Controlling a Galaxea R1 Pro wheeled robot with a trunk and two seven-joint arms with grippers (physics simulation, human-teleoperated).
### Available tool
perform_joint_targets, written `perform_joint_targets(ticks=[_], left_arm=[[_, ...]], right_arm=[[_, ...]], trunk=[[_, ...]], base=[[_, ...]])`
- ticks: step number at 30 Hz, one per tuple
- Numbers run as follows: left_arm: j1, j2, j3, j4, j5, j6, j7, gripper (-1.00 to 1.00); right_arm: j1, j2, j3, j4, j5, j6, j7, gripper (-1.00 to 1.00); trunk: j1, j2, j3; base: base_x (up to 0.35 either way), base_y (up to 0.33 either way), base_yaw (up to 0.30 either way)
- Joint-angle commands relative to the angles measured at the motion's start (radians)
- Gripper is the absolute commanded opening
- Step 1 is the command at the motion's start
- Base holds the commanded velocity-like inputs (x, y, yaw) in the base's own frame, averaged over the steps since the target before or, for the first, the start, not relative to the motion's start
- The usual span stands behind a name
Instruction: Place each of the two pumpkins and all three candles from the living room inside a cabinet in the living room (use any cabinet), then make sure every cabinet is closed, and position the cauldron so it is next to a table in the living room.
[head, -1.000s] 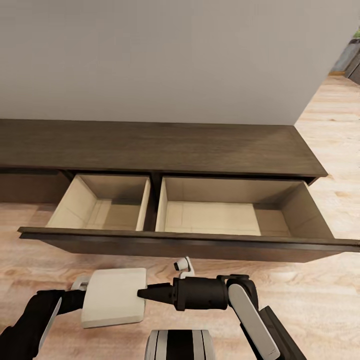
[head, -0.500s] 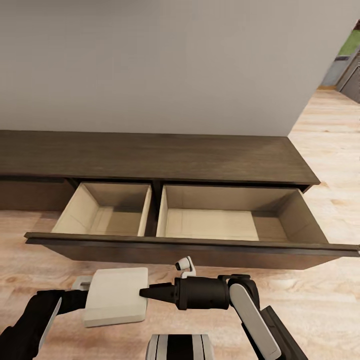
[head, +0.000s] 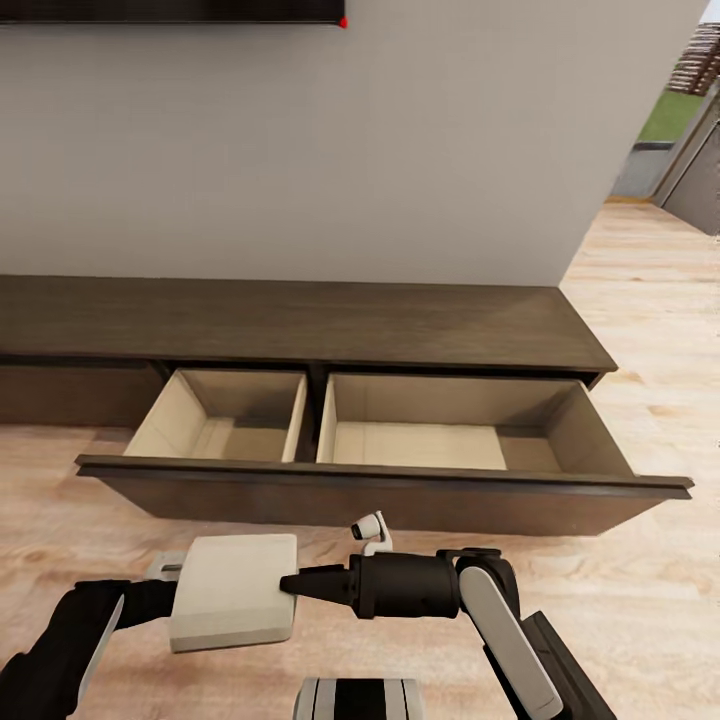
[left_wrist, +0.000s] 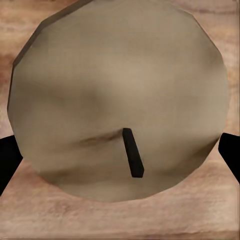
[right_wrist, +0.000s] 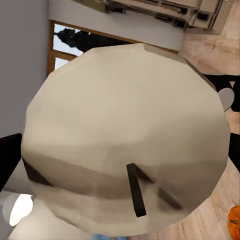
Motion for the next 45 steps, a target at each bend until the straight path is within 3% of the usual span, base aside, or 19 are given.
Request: perform_joint_targets(ticks=[1, 8, 22, 33, 45], left_arm=[[0.0, 0.0, 0.0, 0.0, -0.001, 0.0, 0.0, -1.0], [0.0, 0.0, 0.0, 0.0, -0.001, 0.0, 0.001, -1.0], [0.0, 0.0, 0.0, 0.0, -0.001, 0.001, 0.001, -1.0], [0.0, -0.001, 0.0, 0.0, 0.001, 0.0, 0.044, -1.0], [0.0, -0.001, 0.0, 0.0, 0.001, 0.0, 0.045, -1.0]], right_arm=[[0.0, 0.0, -0.005, 0.0, -0.001, 0.001, -0.002, -1.0], [0.0, 0.001, -0.031, 0.0, -0.002, 0.007, -0.004, -1.0], [0.0, 0.0, -0.034, 0.0, -0.004, 0.007, -0.004, -1.0], [0.0, 0.001, -0.034, 0.0, -0.003, 0.007, -0.005, -1.0], [0.0, 0.0, -0.034, 0.0, -0.002, 0.004, -0.005, -1.0]], trunk=[[0.0, 0.0, 0.004], [-0.004, 0.002, 0.031], [-0.01, 0.005, 0.085], [-0.015, 0.008, 0.128], [-0.02, 0.011, 0.174]], base=[[-0.039, 0.0, 0.0], [-0.075, 0.0, 0.0], [-0.025, 0.0, 0.0], [-0.07, 0.0, 0.0], [-0.271, 0.0, 0.0]])
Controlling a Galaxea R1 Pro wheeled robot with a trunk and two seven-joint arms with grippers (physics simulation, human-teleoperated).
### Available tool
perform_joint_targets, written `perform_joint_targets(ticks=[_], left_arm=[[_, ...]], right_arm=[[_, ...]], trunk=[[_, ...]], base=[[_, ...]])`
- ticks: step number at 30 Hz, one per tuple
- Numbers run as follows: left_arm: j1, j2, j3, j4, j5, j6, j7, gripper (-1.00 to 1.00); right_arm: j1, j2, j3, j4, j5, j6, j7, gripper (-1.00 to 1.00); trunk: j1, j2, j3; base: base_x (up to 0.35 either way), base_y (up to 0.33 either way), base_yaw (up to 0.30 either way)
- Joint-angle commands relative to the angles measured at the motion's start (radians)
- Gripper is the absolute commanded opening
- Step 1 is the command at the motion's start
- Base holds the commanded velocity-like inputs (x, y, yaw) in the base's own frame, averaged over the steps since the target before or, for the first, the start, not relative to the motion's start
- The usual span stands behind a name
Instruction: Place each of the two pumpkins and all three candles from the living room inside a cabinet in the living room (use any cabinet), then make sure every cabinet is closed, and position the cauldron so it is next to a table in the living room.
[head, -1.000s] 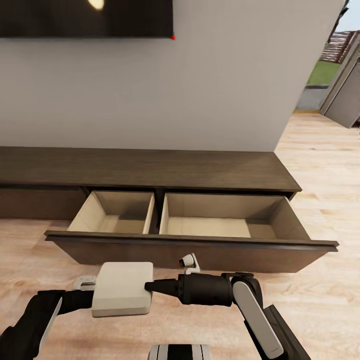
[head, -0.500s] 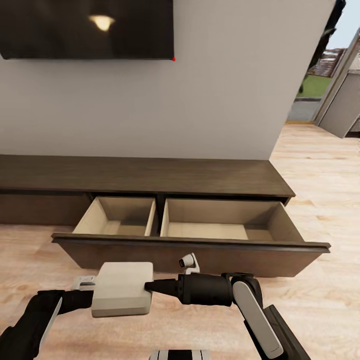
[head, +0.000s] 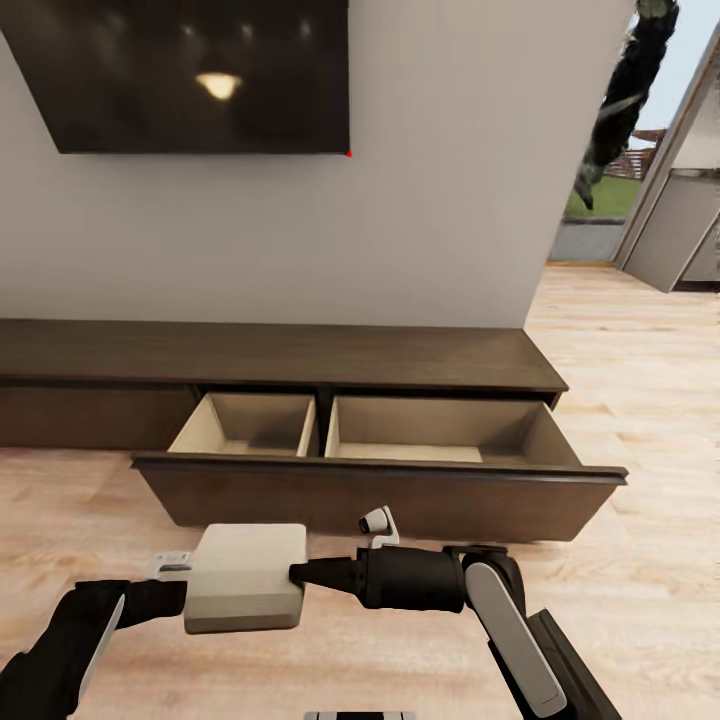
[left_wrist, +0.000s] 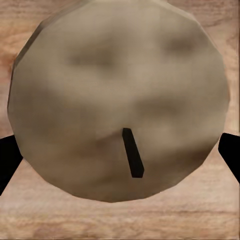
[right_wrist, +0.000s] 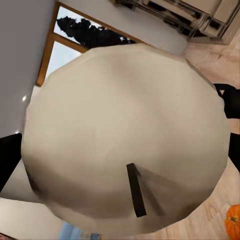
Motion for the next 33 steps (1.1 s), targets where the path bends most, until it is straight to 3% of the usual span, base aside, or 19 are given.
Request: perform_joint_targets(ticks=[1, 7, 10, 13, 16, 21, 23, 26, 28, 31, 33], left_arm=[[0.0, 0.0, 0.0, 0.0, 0.0, 0.0, 0.0, -1.0], [0.0, 0.0, 0.0, 0.0, 0.0, 0.001, 0.001, -1.0], [0.0, -0.001, -0.001, 0.0, 0.0, 0.001, 0.011, -1.0], [0.0, -0.001, -0.001, 0.0, 0.0, 0.0, 0.031, -1.0], [0.0, -0.001, -0.001, 0.0, 0.0, 0.001, 0.038, -1.0], [0.0, -0.001, -0.001, 0.0, 0.0, 0.001, 0.04, -1.0], [0.0, -0.001, -0.001, 0.0, 0.0, 0.001, 0.04, -1.0], [0.0, -0.001, -0.002, 0.0, 0.0, 0.002, 0.04, -1.0], [0.0, -0.001, -0.002, 0.0, 0.001, 0.002, 0.04, -1.0], [0.0, -0.001, -0.002, 0.0, 0.001, 0.005, 0.04, -1.0], [0.0, -0.001, -0.002, 0.0, 0.001, 0.015, 0.04, -1.0]], right_arm=[[0.0, 0.0, 0.0, 0.0, -0.006, 0.002, -0.001, -1.0], [0.0, -0.002, -0.001, 0.001, -0.002, 0.001, -0.002, -1.0], [0.0, -0.025, -0.001, 0.002, -0.005, 0.001, -0.001, -1.0], [0.0, -0.094, -0.012, 0.002, -0.011, 0.005, 0.004, -1.0], [0.001, -0.168, -0.042, 0.001, -0.052, 0.004, 0.037, -1.0], [0.04, -0.261, -0.084, 0.003, -0.103, 0.0, 0.105, -1.0], [0.05, -0.271, -0.104, 0.003, -0.106, -0.001, 0.111, -1.0], [0.081, -0.284, -0.195, 0.022, -0.107, -0.001, 0.112, -1.0], [0.092, -0.286, -0.227, 0.037, -0.106, -0.001, 0.109, -1.0], [0.099, -0.285, -0.252, 0.062, -0.105, -0.002, 0.09, -1.0], [0.101, -0.28, -0.259, 0.07, -0.105, -0.002, 0.04, -1.0]], trunk=[[0.0, 0.0, 0.004], [-0.003, 0.002, 0.027], [-0.004, 0.002, 0.039], [-0.006, 0.003, 0.05], [-0.007, 0.004, 0.062], [-0.009, 0.005, 0.081], [-0.01, 0.005, 0.089], [-0.012, 0.006, 0.101], [-0.013, 0.007, 0.108], [-0.014, 0.007, 0.12], [-0.015, 0.008, 0.128]], base=[[-0.314, 0.0, 0.0], [-0.315, 0.0, 0.0], [-0.222, 0.0, 0.0], [-0.061, 0.0, 0.0], [-0.016, 0.0, 0.0], [-0.004, 0.0, 0.0], [-0.001, 0.0, 0.0], [0.0, 0.0, 0.0], [0.0, 0.0, 0.0], [0.0, 0.0, 0.0], [0.0, 0.0, 0.0]])
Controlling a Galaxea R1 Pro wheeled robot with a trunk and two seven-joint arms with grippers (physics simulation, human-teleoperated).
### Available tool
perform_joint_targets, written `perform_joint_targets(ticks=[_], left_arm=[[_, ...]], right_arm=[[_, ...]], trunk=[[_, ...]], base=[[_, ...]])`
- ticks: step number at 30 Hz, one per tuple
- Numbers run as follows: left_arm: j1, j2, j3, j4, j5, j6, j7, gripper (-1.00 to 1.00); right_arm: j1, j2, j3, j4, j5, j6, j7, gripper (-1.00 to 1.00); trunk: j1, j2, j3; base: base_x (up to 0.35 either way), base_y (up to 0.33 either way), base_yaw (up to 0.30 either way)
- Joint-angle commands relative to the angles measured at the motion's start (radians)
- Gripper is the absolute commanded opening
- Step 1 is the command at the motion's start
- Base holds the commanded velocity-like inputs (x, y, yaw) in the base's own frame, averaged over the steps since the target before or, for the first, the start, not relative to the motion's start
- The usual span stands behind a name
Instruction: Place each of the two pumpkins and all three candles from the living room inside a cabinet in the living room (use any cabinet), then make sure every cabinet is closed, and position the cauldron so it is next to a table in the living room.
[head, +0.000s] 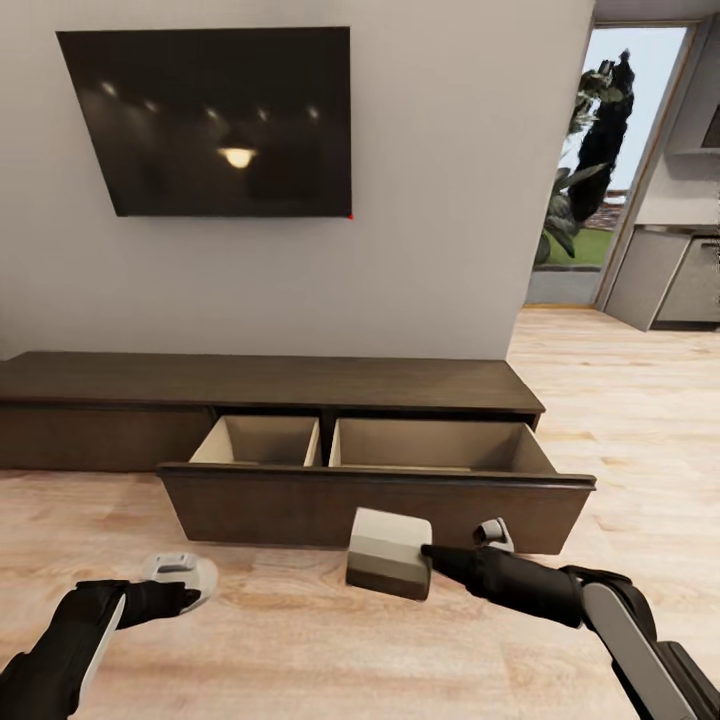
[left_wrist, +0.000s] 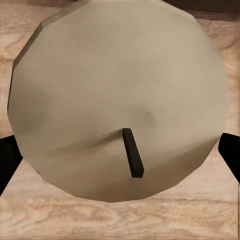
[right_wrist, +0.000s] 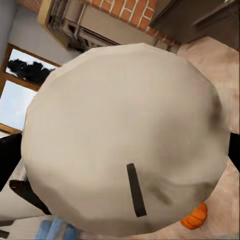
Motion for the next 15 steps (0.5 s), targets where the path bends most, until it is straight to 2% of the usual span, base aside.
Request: perform_joint_targets(ticks=[1, 4, 5, 7, 10, 15], left_arm=[[0.0, -0.001, 0.0, 0.0, 0.0, 0.007, 0.0, -1.0], [0.0, -0.004, -0.001, 0.0, -0.001, 0.049, -0.001, -1.0], [0.0, -0.005, -0.002, 0.0, -0.002, 0.078, -0.001, -1.0], [0.0, -0.005, -0.003, -0.001, -0.002, 0.108, -0.001, -1.0], [0.0, -0.006, -0.003, -0.001, -0.004, 0.125, -0.001, -1.0], [-0.001, -0.004, -0.003, -0.001, -0.004, 0.15, -0.001, -1.0]], right_arm=[[0.001, 0.002, -0.002, 0.002, -0.011, 0.004, -0.041, -1.0], [0.001, 0.007, -0.001, 0.005, -0.016, 0.004, -0.186, -1.0], [0.001, 0.012, 0.0, 0.006, -0.019, 0.004, -0.257, -1.0], [0.001, 0.031, 0.001, 0.006, -0.021, 0.005, -0.326, -1.0], [0.001, 0.059, 0.001, 0.006, -0.02, 0.008, -0.387, -1.0], [0.001, 0.07, 0.002, 0.006, -0.02, 0.011, -0.451, -1.0]], trunk=[[-0.004, 0.007, 0.003], [-0.015, 0.028, 0.013], [-0.019, 0.035, 0.016], [-0.027, 0.049, 0.022], [-0.038, 0.07, 0.031], [-0.057, 0.105, 0.047]], base=[[0.0, 0.0, 0.0], [0.0, 0.0, 0.0], [0.0, 0.0, 0.0], [0.0, 0.0, 0.0], [0.0, 0.0, 0.0], [0.0, 0.0, 0.0]])
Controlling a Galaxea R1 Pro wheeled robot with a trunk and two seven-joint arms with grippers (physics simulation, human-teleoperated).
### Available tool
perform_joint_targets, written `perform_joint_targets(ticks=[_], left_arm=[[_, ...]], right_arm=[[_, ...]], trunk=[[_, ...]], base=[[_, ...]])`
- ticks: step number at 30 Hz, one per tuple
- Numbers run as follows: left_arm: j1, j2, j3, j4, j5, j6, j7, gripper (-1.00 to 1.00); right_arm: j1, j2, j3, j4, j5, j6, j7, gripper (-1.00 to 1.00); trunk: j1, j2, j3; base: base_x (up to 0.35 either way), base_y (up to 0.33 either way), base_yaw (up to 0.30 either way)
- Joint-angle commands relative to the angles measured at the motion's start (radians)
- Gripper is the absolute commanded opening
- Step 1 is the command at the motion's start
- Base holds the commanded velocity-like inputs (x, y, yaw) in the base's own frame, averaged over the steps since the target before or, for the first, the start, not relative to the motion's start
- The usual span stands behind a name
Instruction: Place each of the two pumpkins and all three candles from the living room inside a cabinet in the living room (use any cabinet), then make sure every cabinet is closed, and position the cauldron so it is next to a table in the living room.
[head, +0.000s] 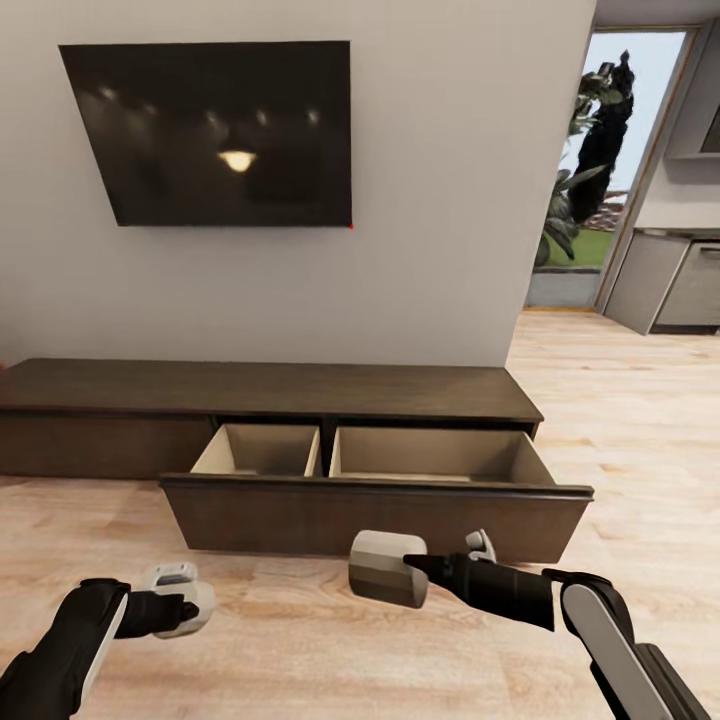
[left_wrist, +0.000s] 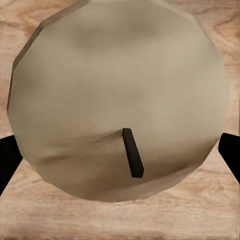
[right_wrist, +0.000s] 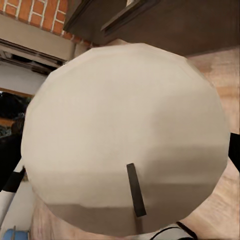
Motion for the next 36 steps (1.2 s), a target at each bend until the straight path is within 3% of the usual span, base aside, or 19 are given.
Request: perform_joint_targets(ticks=[1, 5, 7, 11, 13, 16, 19, 22, 26, 36], left_arm=[[0.0, 0.0, 0.0, 0.0, 0.0, 0.009, 0.0, -1.0], [0.0, -0.001, 0.0, 0.0, -0.001, 0.029, 0.0, -1.0], [0.0, -0.001, 0.0, -0.001, -0.001, 0.039, 0.0, -1.0], [0.0, -0.003, -0.001, -0.006, 0.0, 0.073, 0.0, -1.0], [0.0, -0.009, -0.002, -0.008, -0.002, 0.084, 0.0, -1.0], [0.0, -0.016, -0.003, -0.009, -0.004, 0.095, 0.0, -1.0], [0.0, -0.038, -0.005, -0.008, -0.009, 0.102, 0.001, -1.0], [0.0, -0.057, -0.008, -0.007, -0.01, 0.104, 0.006, -1.0], [0.0, -0.086, -0.009, -0.007, -0.014, 0.105, 0.045, -1.0], [0.0, -0.11, -0.009, -0.008, -0.017, 0.105, 0.082, -1.0]], right_arm=[[0.0, 0.001, 0.0, 0.0, -0.003, 0.0, -0.016, -1.0], [0.0, 0.006, 0.005, -0.001, -0.005, -0.002, -0.147, -1.0], [0.0, 0.022, 0.005, -0.002, -0.005, -0.003, -0.206, -1.0], [0.0, 0.106, 0.011, -0.003, -0.003, 0.0, -0.434, -1.0], [0.0, 0.158, 0.037, -0.004, -0.003, -0.003, -0.583, -1.0], [0.0, 0.206, 0.078, -0.004, -0.001, -0.007, -0.743, -1.0], [0.0, 0.276, 0.113, -0.003, -0.002, -0.011, -0.954, -1.0], [0.0, 0.32, 0.123, -0.002, -0.005, -0.01, -1.086, -1.0], [0.0, 0.341, 0.127, -0.001, -0.007, -0.006, -1.153, -1.0], [0.0, 0.346, 0.129, -0.005, -0.005, -0.011, -1.18, -1.0]], trunk=[[-0.004, 0.007, 0.003], [-0.019, 0.035, 0.016], [-0.027, 0.049, 0.022], [-0.027, 0.049, 0.022], [-0.027, 0.049, 0.022], [-0.027, 0.049, 0.022], [-0.031, 0.056, 0.025], [-0.042, 0.077, 0.035], [-0.058, 0.105, 0.047], [-0.096, 0.175, 0.078]], base=[[0.0, 0.0, 0.0], [0.0, 0.0, 0.0], [0.0, 0.0, 0.0], [0.0, 0.0, 0.0], [0.0, 0.0, 0.0], [0.0, 0.0, 0.0], [0.0, 0.0, 0.0], [0.0, 0.0, 0.0], [0.0, 0.0, 0.0], [0.0, 0.0, 0.0]])
